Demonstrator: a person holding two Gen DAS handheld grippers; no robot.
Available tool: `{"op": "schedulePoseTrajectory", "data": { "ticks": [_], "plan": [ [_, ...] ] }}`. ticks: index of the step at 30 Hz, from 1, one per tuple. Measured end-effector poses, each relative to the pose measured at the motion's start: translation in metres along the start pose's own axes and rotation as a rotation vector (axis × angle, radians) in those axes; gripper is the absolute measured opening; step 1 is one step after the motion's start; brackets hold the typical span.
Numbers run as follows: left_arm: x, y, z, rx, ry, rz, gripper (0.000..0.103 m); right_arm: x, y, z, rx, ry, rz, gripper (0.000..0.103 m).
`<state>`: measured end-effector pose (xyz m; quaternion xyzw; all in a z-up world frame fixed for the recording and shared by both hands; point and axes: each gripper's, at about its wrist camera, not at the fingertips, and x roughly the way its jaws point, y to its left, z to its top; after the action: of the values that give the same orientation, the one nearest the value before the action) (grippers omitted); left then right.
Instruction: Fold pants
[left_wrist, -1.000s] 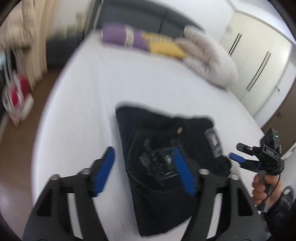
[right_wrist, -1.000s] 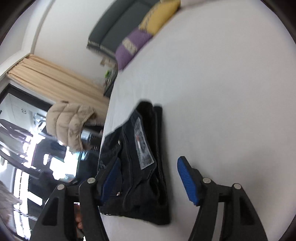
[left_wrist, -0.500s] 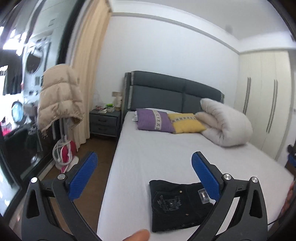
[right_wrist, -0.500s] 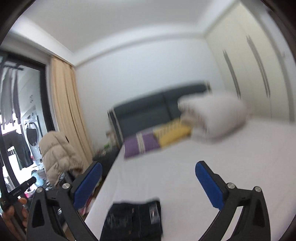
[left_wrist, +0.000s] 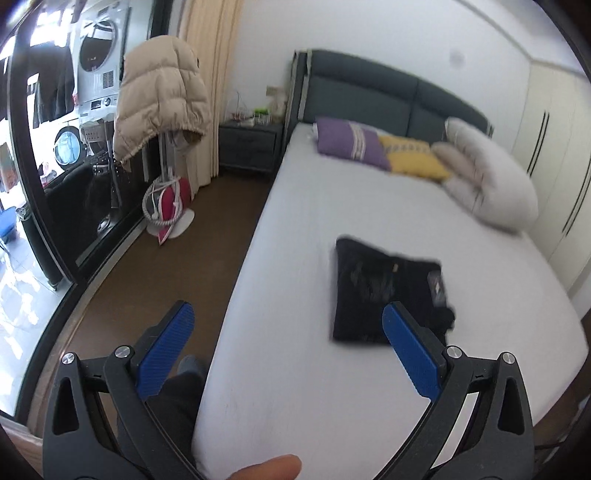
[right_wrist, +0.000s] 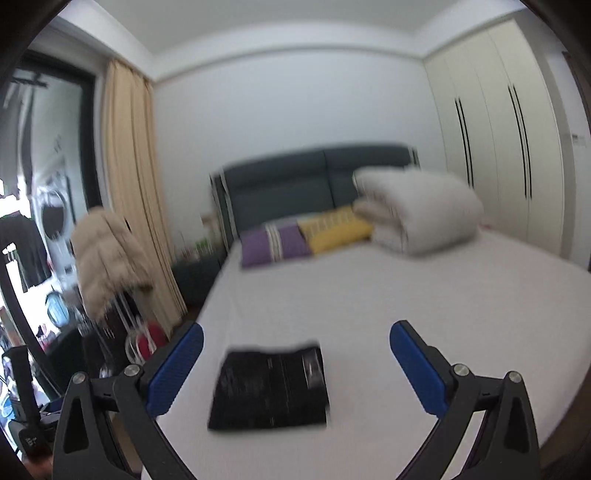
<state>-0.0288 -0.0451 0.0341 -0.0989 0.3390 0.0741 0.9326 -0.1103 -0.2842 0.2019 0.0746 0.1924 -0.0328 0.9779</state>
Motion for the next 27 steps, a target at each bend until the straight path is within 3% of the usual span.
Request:
{"op": "schedulePoseTrajectory", "data": {
  "ticks": [5, 14, 27],
  "plan": [
    [0.013, -0.009, -0.022, 0.021, -0.005, 0.012, 0.103, 0.017, 0.006, -0.039, -0.032, 0.121, -0.022, 0.103],
    [0.055, -0.022, -0.033, 0.050, 0.049, 0.012, 0.103, 0.027, 0.023, -0.060, -0.118, 0.188, -0.045, 0.103],
    [0.090, -0.040, -0.045, 0.104, 0.101, 0.012, 0.103, 0.043, 0.021, -0.076, -0.127, 0.282, -0.048, 0.103]
  ]
}}
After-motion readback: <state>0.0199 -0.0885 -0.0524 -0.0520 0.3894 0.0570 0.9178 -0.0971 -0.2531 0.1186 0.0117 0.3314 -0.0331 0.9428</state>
